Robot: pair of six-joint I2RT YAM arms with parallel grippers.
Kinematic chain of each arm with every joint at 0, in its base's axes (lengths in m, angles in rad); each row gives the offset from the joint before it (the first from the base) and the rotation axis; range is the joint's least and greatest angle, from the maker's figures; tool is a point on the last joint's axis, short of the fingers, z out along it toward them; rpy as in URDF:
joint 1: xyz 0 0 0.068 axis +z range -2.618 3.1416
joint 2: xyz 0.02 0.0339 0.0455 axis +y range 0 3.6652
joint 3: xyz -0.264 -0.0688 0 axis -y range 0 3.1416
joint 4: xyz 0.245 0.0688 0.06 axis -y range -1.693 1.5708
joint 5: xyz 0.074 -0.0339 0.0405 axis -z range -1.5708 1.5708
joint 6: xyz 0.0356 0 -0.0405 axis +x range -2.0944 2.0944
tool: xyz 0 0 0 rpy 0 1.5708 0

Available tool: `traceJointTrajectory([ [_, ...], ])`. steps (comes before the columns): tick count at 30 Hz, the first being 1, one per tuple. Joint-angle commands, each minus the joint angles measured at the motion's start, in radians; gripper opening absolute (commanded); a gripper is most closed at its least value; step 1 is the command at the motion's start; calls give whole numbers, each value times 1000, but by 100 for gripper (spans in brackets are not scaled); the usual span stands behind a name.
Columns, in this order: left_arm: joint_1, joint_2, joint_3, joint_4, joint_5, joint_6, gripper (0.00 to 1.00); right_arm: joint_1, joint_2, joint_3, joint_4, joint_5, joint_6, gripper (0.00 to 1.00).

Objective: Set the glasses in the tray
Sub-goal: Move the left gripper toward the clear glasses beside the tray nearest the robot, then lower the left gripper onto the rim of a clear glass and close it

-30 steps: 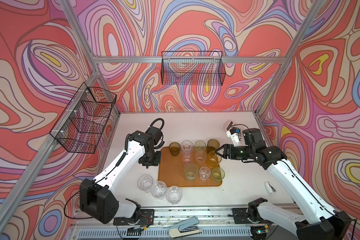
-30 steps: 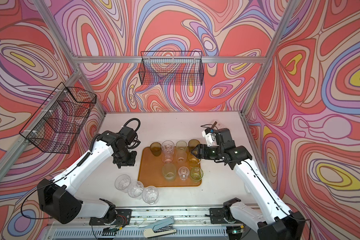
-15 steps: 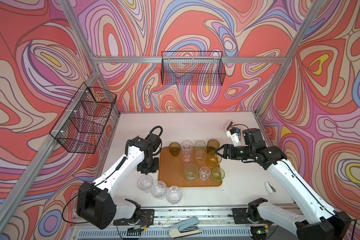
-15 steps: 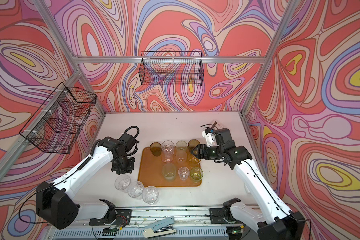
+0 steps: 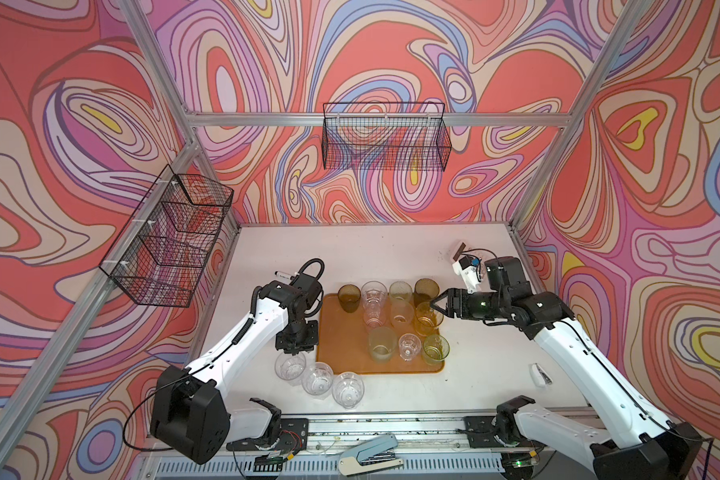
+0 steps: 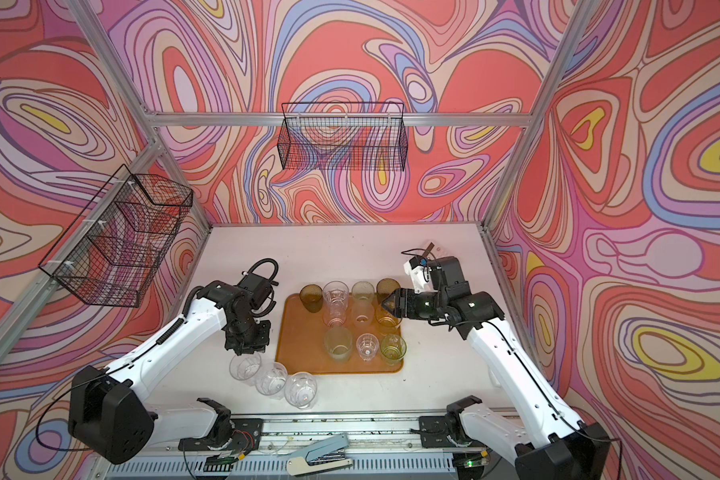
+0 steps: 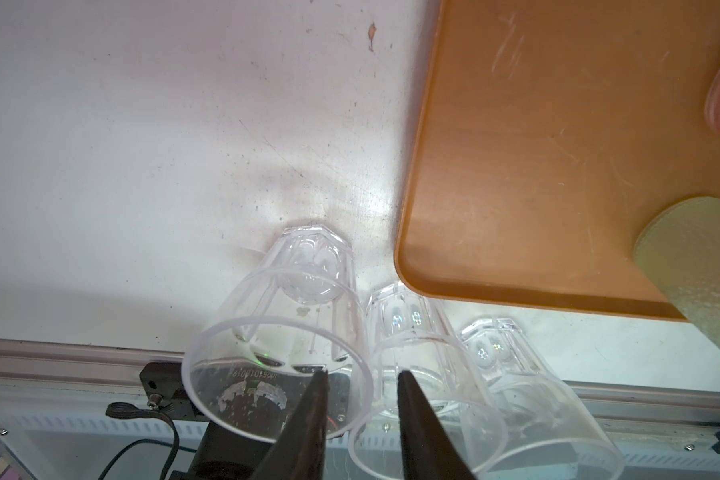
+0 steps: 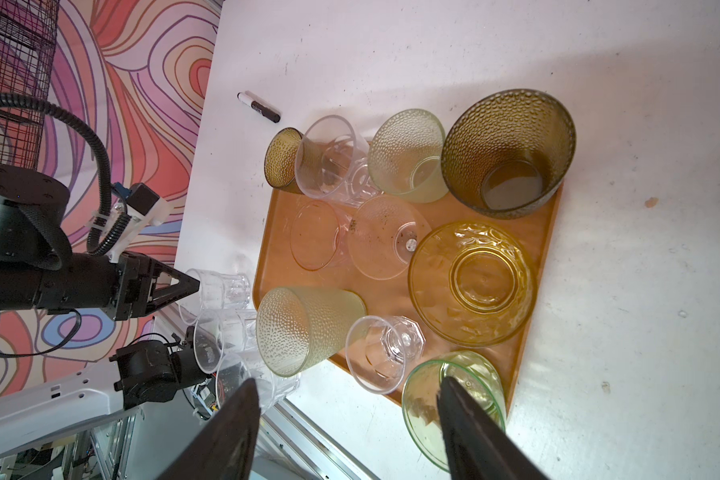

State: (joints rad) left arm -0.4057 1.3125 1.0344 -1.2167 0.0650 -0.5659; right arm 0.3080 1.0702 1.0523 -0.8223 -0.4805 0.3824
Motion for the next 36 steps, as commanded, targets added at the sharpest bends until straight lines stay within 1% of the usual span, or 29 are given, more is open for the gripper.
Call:
traceJointTrajectory([
  [1,4,-12,-31,8,17,-33,32,-1,6,-14,8,-10,-7,71],
  [9,4,-29,-71,22,15,-52,30,-1,10,-14,12,-13,-9,71],
  [18,4,-6,-100,45,12,-50,23,-2,6,-14,7,-12,-9,71],
  [36,4,13,-102,49,0,-40,11,-1,4,-18,6,-9,-10,71],
])
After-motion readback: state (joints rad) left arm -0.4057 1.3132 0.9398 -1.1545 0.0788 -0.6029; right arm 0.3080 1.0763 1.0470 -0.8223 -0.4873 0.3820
